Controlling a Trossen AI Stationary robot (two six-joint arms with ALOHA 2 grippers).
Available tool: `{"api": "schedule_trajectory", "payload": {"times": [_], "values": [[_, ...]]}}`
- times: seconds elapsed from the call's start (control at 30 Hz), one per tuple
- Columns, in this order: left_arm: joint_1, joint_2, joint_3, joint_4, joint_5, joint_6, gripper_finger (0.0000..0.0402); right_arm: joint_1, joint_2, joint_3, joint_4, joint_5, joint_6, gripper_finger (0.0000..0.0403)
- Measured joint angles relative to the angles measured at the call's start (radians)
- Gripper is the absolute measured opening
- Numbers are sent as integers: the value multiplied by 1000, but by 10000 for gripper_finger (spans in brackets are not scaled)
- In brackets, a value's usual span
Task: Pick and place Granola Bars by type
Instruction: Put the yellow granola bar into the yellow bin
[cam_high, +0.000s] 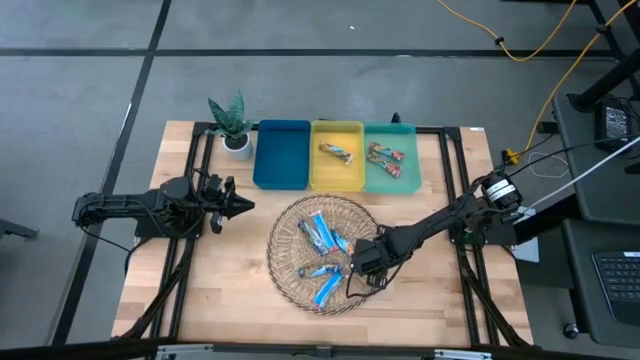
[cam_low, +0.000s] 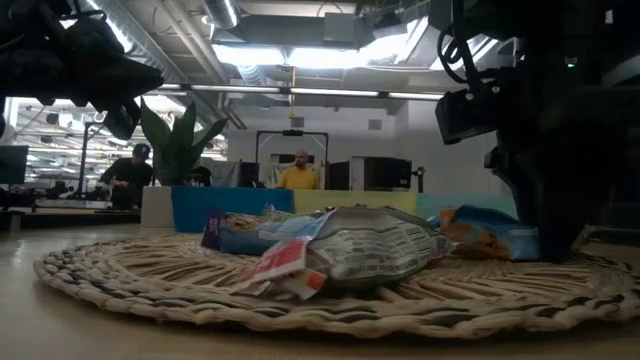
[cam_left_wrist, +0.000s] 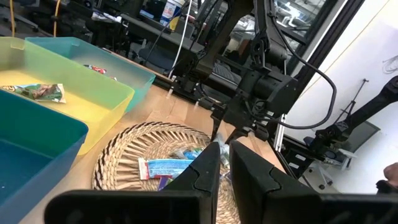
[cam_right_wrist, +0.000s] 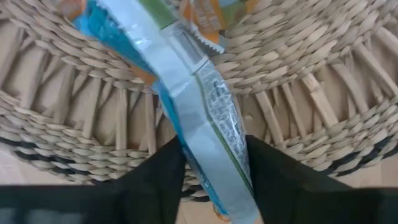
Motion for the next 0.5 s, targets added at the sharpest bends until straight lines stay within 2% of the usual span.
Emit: {"api": "schedule_trajectory", "payload": {"times": [0.27,0.5], "values": [[0,0,0,0,0,0,31,0,0,1,1,0,34,60],[0,0,0,0,0,0,31,0,0,2,1,-25,50,43]]}}
